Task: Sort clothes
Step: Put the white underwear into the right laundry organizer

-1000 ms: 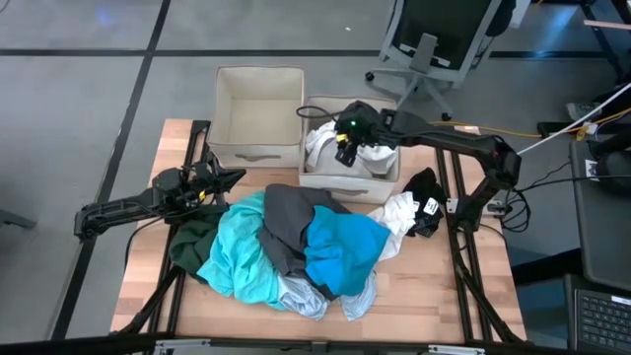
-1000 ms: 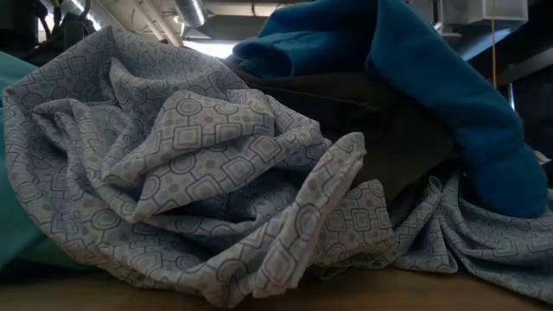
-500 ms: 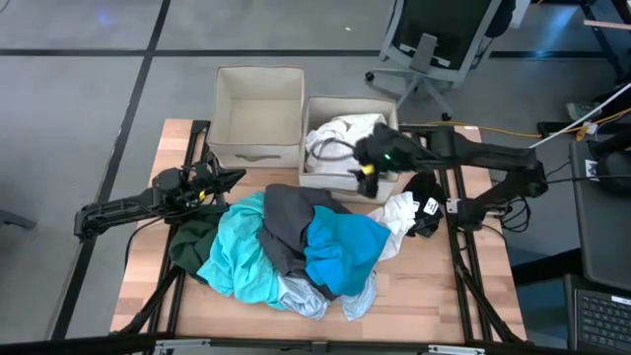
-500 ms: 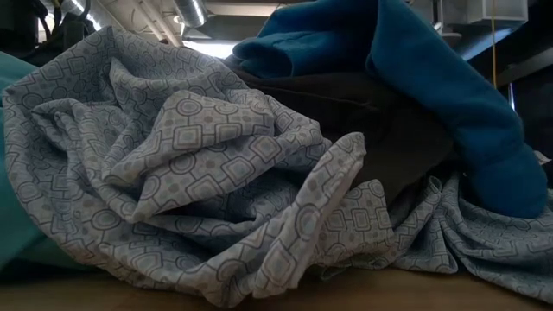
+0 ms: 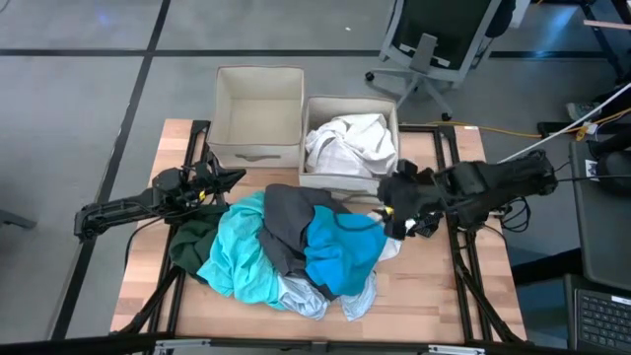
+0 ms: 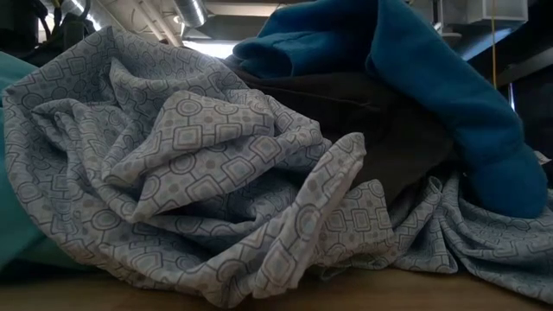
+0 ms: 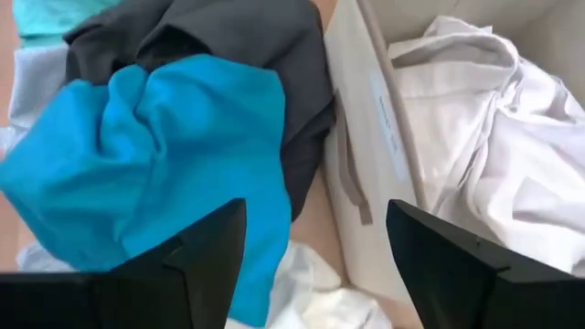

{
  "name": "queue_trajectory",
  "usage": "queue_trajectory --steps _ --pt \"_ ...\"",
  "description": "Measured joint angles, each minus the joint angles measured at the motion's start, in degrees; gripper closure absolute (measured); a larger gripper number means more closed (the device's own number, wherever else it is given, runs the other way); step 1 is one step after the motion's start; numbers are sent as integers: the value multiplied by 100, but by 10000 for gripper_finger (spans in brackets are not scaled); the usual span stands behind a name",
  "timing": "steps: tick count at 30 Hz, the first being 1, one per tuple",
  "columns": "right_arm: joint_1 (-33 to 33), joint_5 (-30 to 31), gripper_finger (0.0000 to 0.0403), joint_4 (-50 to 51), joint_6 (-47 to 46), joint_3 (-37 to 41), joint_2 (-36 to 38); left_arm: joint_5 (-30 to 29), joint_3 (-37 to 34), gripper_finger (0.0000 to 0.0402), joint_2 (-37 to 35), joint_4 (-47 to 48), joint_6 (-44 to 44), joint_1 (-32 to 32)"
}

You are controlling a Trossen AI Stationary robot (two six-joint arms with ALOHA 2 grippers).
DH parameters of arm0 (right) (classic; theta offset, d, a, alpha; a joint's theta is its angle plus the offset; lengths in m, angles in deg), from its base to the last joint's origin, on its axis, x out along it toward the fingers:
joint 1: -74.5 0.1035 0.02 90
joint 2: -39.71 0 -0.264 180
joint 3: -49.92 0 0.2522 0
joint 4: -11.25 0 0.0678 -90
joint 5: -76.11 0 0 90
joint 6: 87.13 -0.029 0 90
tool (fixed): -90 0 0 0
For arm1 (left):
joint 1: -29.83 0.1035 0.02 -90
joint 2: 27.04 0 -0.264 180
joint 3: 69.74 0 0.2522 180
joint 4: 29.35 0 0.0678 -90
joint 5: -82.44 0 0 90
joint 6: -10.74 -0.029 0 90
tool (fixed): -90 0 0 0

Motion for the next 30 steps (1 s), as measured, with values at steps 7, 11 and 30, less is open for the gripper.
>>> queue_trajectory --steps 7,11,30 --pt "688 630 139 626 -915 2 0 -2 0 396 2 4 11 0" --pt "958 907 139 963 -1421 4 3 0 0 396 2 4 11 0" --pt "1399 845 139 375 -3185 2271 1211 0 1 396 0 7 11 0"
